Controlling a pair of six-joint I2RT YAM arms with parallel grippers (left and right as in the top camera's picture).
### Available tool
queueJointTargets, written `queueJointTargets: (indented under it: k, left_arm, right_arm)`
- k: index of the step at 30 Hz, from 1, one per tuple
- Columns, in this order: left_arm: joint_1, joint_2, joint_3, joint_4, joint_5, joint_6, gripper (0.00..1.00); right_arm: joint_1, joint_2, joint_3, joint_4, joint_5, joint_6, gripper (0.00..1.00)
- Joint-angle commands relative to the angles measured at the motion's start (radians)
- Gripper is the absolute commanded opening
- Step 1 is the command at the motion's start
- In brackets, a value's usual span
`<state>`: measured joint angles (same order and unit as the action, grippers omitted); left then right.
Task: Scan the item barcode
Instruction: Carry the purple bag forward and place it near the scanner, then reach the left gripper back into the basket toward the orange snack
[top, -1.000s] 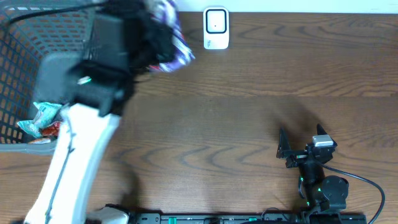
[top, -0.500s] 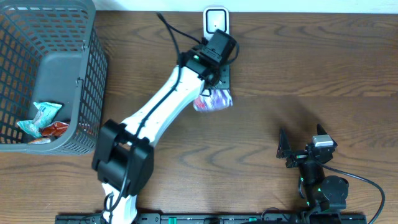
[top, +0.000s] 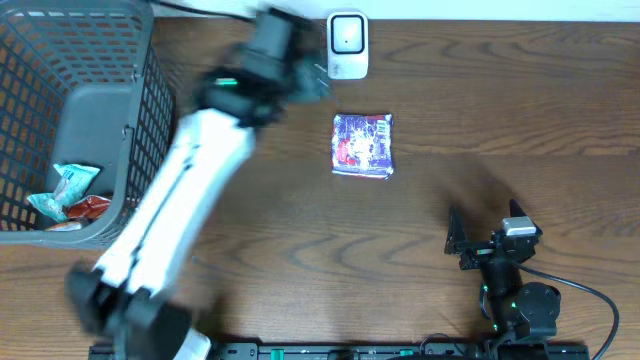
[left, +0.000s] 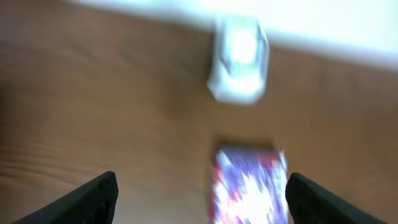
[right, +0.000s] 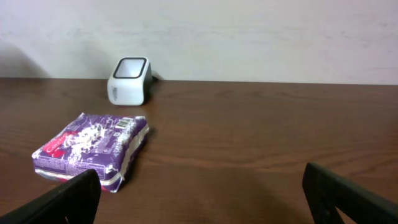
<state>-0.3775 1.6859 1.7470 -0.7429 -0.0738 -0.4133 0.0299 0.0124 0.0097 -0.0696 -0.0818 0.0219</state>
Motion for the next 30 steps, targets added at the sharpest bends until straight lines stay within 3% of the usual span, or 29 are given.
queueJointTargets:
  k: [1, 7, 13, 20, 25, 30]
  left_arm:
    - [0.162, -0.114, 0.032, 0.0, -0.19, 0.026, 0.86]
    - [0.526, -0.151, 0.029, -0.058, -0.216, 0.056, 0.86]
    - [0.736, -0.108, -0.029, -0.185, -0.216, -0.173, 0.86]
    - [0.79, -0.004, -0.115, -0.276, -0.216, -0.353, 0.86]
    - [0.79, 0.113, -0.124, -0.378, -0.216, -0.586, 0.87]
    - [0.79, 0.211, -0.124, -0.406, -0.216, -0.647, 0.87]
  right_arm:
    - [-0.004, -0.005, -0.003, -0.001, -0.006, 0.014, 0.99]
    - [-0.004, -0.005, -0.003, -0.001, -0.006, 0.014, 0.99]
    - [-0.004, -0.005, -0.003, -0.001, -0.006, 0.014, 0.99]
    - [-0.004, -0.005, -0.003, -0.001, -0.006, 0.014, 0.99]
    - [-0.004, -0.005, -0.003, -0.001, -0.006, 0.014, 0.99]
    - [-0.004, -0.005, -0.003, -0.001, -0.006, 0.014, 0.99]
